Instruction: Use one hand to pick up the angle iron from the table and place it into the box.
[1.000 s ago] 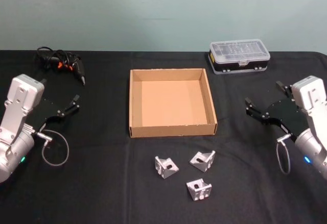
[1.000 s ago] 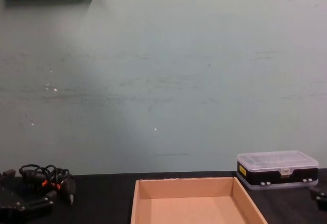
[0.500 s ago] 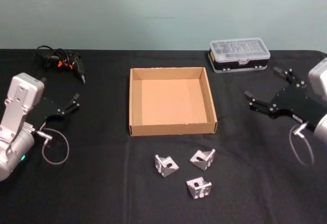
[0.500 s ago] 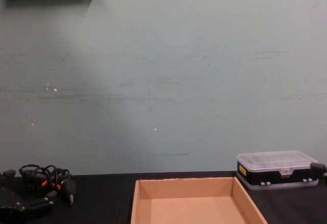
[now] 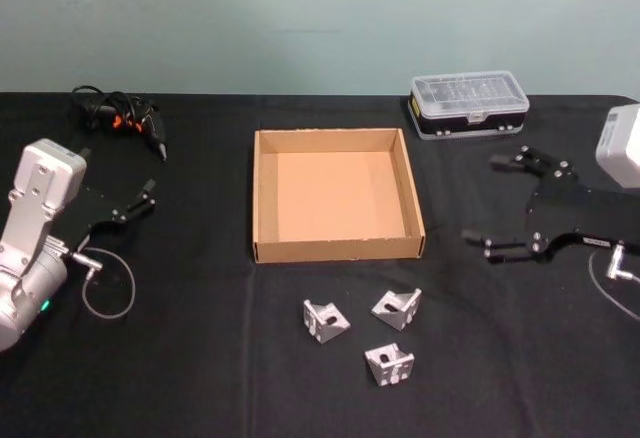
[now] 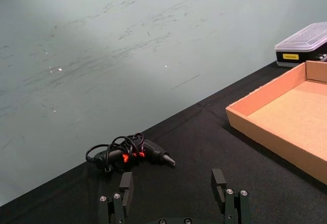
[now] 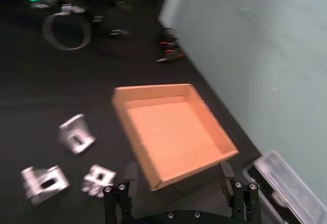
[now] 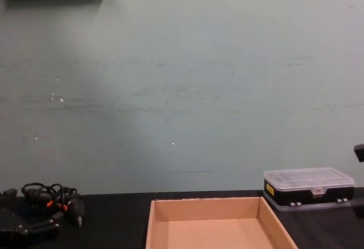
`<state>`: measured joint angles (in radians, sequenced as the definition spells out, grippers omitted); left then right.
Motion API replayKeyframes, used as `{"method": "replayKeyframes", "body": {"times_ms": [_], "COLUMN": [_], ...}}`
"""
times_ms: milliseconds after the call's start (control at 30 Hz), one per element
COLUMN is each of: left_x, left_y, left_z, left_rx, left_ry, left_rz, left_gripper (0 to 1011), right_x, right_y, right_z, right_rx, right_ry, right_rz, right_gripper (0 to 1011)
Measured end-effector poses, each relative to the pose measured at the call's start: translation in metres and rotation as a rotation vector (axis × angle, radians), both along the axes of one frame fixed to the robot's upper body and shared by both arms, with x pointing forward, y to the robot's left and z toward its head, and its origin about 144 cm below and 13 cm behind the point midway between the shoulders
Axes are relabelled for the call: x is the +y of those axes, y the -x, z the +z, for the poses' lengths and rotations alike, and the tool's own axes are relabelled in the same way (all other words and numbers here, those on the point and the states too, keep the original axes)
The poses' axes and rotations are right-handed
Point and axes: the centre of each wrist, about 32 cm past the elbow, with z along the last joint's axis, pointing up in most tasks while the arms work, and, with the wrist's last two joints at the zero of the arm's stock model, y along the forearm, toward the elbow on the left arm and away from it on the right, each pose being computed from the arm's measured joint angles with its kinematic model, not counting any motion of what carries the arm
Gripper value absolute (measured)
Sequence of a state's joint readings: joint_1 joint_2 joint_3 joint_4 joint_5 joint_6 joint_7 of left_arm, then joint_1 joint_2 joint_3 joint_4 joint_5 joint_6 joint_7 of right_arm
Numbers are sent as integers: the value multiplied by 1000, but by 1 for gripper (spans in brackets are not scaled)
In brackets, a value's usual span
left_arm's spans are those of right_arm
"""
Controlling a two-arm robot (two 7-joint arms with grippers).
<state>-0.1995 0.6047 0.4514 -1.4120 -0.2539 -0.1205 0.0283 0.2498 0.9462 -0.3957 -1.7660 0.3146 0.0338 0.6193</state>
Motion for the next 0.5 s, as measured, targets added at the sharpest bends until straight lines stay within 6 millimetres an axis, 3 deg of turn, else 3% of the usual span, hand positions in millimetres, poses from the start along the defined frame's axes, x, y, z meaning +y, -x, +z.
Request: {"method": "replayKeyframes", "body": {"times_ms": [300, 500], "left_x": [0, 0], "left_y": [0, 0], "left_z": [0, 0], "left_rx": [0, 0], "left_ry": [0, 0], "left_rz": [0, 0], "left_gripper": [1000, 1000], "right_x": [14, 31], "right_y": [-6, -13], "right_z": [22, 19], "right_rx": [67, 141], "right_ry": [173, 270], "right_rz": [220, 329], "right_gripper": [1000, 1000]}}
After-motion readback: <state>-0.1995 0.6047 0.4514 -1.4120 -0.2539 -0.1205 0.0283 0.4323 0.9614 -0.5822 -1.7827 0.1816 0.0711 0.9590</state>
